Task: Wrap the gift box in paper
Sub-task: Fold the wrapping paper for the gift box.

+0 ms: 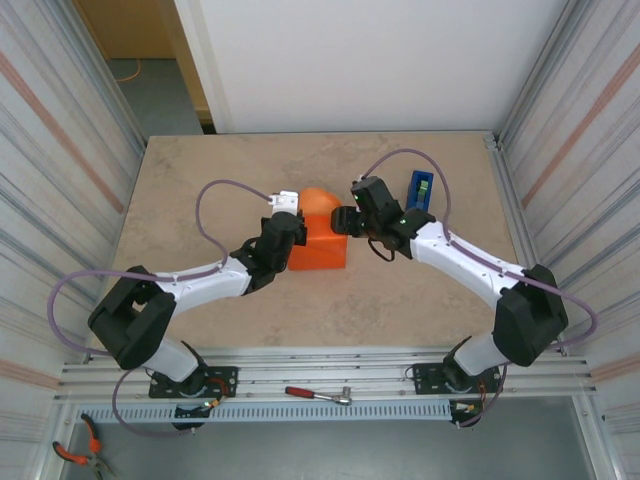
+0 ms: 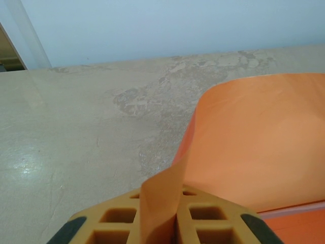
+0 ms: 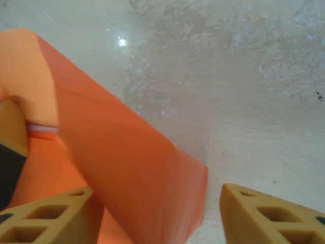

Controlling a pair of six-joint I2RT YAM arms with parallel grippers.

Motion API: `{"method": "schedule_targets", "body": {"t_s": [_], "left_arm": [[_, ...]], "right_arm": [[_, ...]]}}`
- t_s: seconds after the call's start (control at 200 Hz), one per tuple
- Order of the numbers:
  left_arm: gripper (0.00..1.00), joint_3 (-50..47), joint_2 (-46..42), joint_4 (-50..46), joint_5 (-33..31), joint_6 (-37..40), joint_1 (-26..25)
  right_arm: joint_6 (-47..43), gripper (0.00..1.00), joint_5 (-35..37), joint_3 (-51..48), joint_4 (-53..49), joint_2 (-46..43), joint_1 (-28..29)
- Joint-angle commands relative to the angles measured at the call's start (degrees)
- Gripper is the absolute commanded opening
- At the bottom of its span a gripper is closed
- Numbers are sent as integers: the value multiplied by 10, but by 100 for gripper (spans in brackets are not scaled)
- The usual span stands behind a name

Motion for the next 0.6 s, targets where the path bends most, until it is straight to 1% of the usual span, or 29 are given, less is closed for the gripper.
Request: {"method": "schedule_targets", "body": {"t_s": [0.0, 0.025, 0.055, 0.115, 0.12, 0.256, 0.271, 0.306, 0.326, 0.351, 0.376, 0.406, 0.416, 0.426, 0.441, 0.471, 0.486, 0.561, 0.576, 0.596], "left_arm": [[17, -21, 24, -35, 17, 1, -4], [17, -22, 23, -34, 17, -1, -4], [17, -22, 24, -34, 18, -2, -4], [17, -22, 26, -34, 18, -3, -4], [17, -22, 26, -34, 19, -4, -4], [17, -20, 29, -32, 20, -5, -4], [17, -19, 29, -32, 20, -4, -4], [17, -19, 29, -32, 21, -4, -4], [17, -19, 29, -31, 21, -4, -4], [17, -19, 29, -32, 21, -4, -4], [16, -19, 29, -31, 21, -3, -4], [16, -19, 29, -31, 21, -4, -4], [16, -18, 29, -31, 21, -4, -4], [16, -18, 29, -31, 21, -3, -4], [16, -18, 29, -31, 21, -4, -4], [16, -19, 29, -31, 22, -3, -4], [16, -19, 29, -31, 22, -3, -4], [16, -19, 28, -32, 21, -5, -4], [16, -18, 28, -32, 21, -5, -4], [16, -19, 28, -31, 21, -5, -4]], "right_arm": [[-21, 49, 2, 37, 9, 18, -9], [-21, 45, 2, 40, 8, 22, -11], [-23, 35, 0, 46, 6, 27, -13], [-26, 1, -3, 53, 6, 32, -15], [-26, 0, -4, 53, 6, 33, -15], [-27, 0, -20, 59, 9, 33, -18], [-28, 9, -21, 62, 7, 34, -19], [-26, 42, -17, 65, 1, 35, -19], [-24, 57, -14, 68, -3, 36, -19], [-23, 67, -12, 72, -8, 36, -19], [-22, 71, -12, 74, -11, 38, -19], [-24, 70, -14, 76, -11, 38, -21], [-24, 68, -15, 76, -11, 38, -20], [-25, 63, -16, 76, -11, 38, -20], [-26, 50, -19, 74, -9, 37, -21], [-27, 14, -22, 73, -6, 36, -21], [-27, 0, -23, 71, -4, 35, -21], [-25, 0, -29, 68, -4, 34, -22], [-24, 9, -29, 67, -4, 34, -22], [-23, 26, -30, 66, -6, 33, -22]]}}
